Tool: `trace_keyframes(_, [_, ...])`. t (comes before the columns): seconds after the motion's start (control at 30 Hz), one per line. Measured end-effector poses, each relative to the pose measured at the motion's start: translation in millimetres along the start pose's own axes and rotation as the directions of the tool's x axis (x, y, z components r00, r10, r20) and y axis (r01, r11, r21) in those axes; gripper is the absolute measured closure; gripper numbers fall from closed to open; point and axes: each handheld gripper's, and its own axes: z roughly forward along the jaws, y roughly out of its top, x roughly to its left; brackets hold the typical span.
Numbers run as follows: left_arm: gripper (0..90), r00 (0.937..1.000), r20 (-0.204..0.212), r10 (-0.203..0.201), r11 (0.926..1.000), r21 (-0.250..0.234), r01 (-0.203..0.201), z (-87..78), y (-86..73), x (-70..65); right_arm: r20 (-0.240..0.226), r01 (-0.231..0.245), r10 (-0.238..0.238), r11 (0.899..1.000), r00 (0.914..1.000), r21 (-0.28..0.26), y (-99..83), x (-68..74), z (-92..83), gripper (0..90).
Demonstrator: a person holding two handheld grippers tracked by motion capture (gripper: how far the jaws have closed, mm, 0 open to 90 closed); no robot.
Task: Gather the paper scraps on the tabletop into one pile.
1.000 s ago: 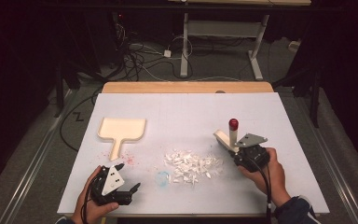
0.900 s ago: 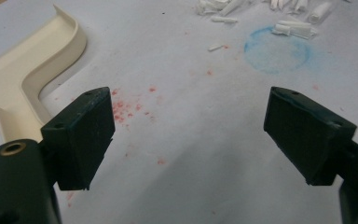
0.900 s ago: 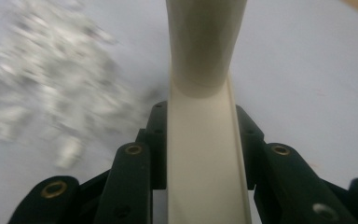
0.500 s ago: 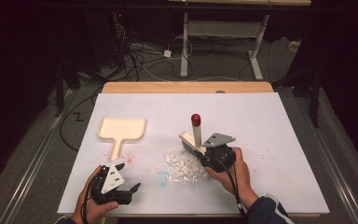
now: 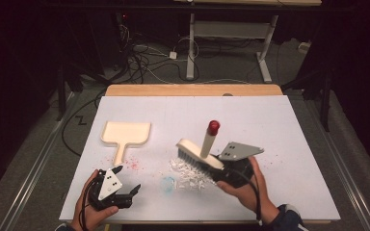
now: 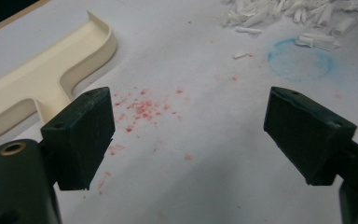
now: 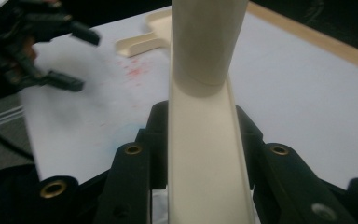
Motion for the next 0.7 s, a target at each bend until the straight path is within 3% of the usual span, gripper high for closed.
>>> trace_keyframes(0.13, [15.3,0.9995,-0.017,-0.028,0.9996,-0.009,0.028,-1.9,-1.7,3.5,-0.121,0.016,-0.01,0.999,0.9926,0.047,-3.6,27.2,23.5,67.9])
trace_keyframes(0.23, [15.3,0.9992,-0.026,-0.03,0.9993,-0.021,0.03,-6.4,-2.8,5.1,-0.143,0.042,-0.029,0.995,0.9893,0.088,-7.4,40.8,41.7,67.9])
trace_keyframes(0.33, [15.3,0.9982,-0.029,-0.053,0.9982,-0.028,0.052,-7.7,-3.8,8.2,-0.153,0.029,-0.012,0.994,0.9881,0.11,-11.0,47.0,60.4,67.9])
trace_keyframes(0.4, [15.3,0.9981,-0.029,-0.055,0.9983,-0.022,0.055,-7.1,-4.2,8.7,-0.144,0.047,-0.031,0.993,0.9891,0.11,-11.9,49.1,66.1,67.9])
trace_keyframes(0.43, [15.3,0.9982,-0.024,-0.056,0.9983,-0.02,0.055,-6.6,-4.5,8.5,-0.118,0.061,-0.048,0.992,0.9918,0.111,-12.7,51.3,70.8,67.9])
trace_keyframes(0.5, [15.3,0.9993,-0.011,-0.036,0.9992,-0.02,0.036,-7.2,-3.9,5.0,-0.099,0.085,-0.076,0.992,0.9922,0.092,-12.2,49.6,75.2,67.9])
trace_keyframes(0.57, [15.3,0.9992,-0.004,-0.041,0.999,-0.021,0.041,-7.2,-4.0,4.2,-0.089,0.071,-0.062,0.992,0.9941,0.102,-11.9,43.3,74.7,67.9])
trace_keyframes(0.63, [15.3,0.9992,0.004,-0.04,0.9991,-0.012,0.04,-6.1,-4.5,3.9,-0.042,0.082,-0.078,0.991,0.9961,0.108,-13.6,36.7,73.3,67.8])
trace_keyframes(0.7, [15.3,0.9995,0.007,-0.031,0.9995,-0.008,0.031,-5.7,-4.6,3.2,-0.039,0.065,-0.061,0.991,0.9974,0.115,-17.0,27.6,71.2,67.7])
